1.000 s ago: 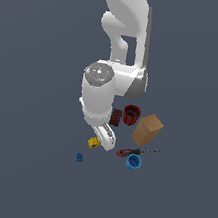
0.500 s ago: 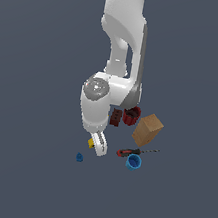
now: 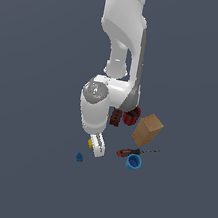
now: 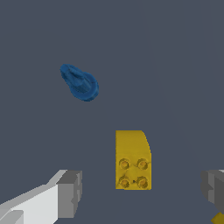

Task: Pick up a designated object from a clutter of objects.

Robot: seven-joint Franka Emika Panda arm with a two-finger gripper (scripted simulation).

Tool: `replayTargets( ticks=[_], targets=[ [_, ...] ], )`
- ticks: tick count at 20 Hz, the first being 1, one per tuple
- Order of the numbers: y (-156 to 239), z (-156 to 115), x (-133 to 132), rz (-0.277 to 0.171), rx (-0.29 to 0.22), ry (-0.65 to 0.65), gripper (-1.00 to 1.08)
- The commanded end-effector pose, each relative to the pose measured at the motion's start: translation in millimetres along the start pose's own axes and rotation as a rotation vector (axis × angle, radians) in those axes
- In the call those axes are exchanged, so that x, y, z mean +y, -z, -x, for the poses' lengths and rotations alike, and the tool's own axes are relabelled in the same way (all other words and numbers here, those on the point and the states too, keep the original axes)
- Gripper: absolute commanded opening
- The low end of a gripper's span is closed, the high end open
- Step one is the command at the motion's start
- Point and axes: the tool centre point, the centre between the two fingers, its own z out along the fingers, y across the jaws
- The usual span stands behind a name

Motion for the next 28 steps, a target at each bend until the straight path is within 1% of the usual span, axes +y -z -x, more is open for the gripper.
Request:
replayTargets(
  ticks=[1, 11, 16, 17, 28],
  targets=[
    [-2.5, 0.1, 0.0, 0.0, 0.0, 0.0, 1.0],
    [-43.7, 0.3, 1.0, 0.0, 0.0, -0.004, 1.0],
    [-50.3, -0.1, 0.2, 0.0, 0.0, -0.005, 1.0],
    [-50.3, -0.1, 0.2, 0.0, 0.0, -0.005, -1.0],
    [-49.8, -0.1, 0.1, -0.001, 0.001, -0.004, -1.0]
  ],
)
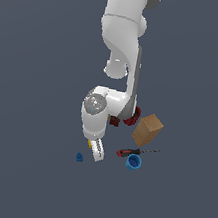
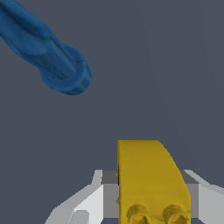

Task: Pick up a designated object from a clutter of objects.

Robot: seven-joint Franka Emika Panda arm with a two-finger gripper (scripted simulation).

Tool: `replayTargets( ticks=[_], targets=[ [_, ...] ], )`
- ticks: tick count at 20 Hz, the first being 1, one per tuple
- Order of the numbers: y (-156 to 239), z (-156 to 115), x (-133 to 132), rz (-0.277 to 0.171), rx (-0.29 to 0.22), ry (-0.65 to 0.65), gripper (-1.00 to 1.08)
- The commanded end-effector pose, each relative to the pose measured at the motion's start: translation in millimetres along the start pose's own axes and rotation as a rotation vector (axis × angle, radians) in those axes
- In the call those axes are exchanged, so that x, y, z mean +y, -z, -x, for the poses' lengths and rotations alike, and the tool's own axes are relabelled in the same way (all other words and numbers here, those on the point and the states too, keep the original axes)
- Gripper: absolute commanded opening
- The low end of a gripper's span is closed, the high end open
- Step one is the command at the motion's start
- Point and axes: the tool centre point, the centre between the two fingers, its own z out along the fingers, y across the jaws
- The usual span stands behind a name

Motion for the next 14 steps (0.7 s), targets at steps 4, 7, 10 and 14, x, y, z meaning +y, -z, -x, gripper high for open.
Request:
replayTargets(
  ticks=[4, 7, 10, 14],
  targets=[
    [6.6, -2.0, 1.8, 0.0, 0.0, 0.0, -1.0],
    [17.0, -5.1, 4.7, 0.0, 0.0, 0.0, -1.0],
    [32.4, -9.9, 9.0, 0.0, 0.0, 0.0, -1.0],
    [61.5, -18.8, 17.1, 0.0, -0.001, -0.001, -1.0]
  ],
)
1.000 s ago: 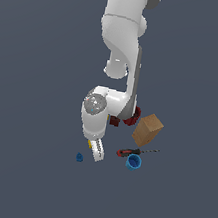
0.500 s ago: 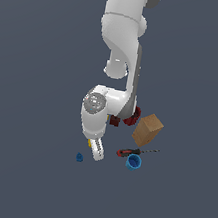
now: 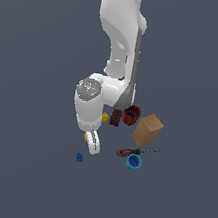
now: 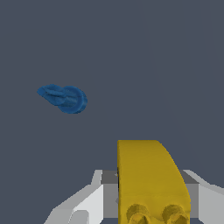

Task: Pick up a designated object from a clutter of objects.

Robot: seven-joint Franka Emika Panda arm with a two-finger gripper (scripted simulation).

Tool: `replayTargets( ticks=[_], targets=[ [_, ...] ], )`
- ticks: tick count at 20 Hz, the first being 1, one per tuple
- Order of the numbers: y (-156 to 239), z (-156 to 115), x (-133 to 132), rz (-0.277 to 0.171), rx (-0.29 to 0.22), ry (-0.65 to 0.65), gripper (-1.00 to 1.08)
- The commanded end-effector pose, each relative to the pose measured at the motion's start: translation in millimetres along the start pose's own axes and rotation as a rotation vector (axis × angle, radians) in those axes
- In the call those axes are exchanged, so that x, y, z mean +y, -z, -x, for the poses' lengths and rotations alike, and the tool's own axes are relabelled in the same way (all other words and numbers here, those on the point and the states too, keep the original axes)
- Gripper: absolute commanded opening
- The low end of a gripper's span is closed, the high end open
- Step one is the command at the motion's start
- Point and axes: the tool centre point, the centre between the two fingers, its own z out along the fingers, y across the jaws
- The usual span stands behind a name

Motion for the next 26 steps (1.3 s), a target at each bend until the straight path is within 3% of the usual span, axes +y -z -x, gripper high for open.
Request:
replayTargets(
  ticks=[1, 18, 26],
  targets=[
    [20.8, -6.5, 5.4, -0.001, 0.001, -0.001, -1.0],
    [208.6, -65.3, 54.0, -0.001, 0.0, -0.002, -1.0],
    [270.9, -86.1, 67.5, -0.001, 0.001, -0.001, -1.0]
  ],
)
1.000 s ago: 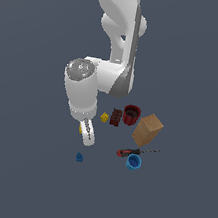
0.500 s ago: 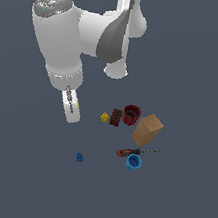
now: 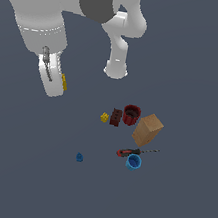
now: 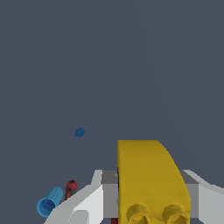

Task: Pick up a designated object from a clutter of objects.

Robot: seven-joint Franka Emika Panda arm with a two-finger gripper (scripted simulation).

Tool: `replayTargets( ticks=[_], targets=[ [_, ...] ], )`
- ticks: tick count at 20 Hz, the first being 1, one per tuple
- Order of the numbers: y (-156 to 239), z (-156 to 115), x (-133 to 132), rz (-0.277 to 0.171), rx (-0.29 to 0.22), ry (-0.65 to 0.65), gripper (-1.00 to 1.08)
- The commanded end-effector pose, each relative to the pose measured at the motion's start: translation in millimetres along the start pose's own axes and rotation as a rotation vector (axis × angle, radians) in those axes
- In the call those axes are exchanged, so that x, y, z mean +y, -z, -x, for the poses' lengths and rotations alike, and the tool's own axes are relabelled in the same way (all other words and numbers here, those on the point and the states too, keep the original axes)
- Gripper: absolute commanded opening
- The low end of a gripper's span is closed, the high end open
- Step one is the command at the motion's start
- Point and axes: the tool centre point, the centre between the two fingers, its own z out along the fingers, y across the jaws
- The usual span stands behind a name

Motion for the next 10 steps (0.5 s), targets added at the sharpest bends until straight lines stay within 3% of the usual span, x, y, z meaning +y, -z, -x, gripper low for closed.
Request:
replayTargets(
  ticks=[1, 10],
  targets=[
    [15.1, -4.7, 3.0, 0.001, 0.0, 0.001, -1.0],
    [37.4, -13.4, 6.2, 0.001, 0.0, 0.002, -1.0]
  ],
)
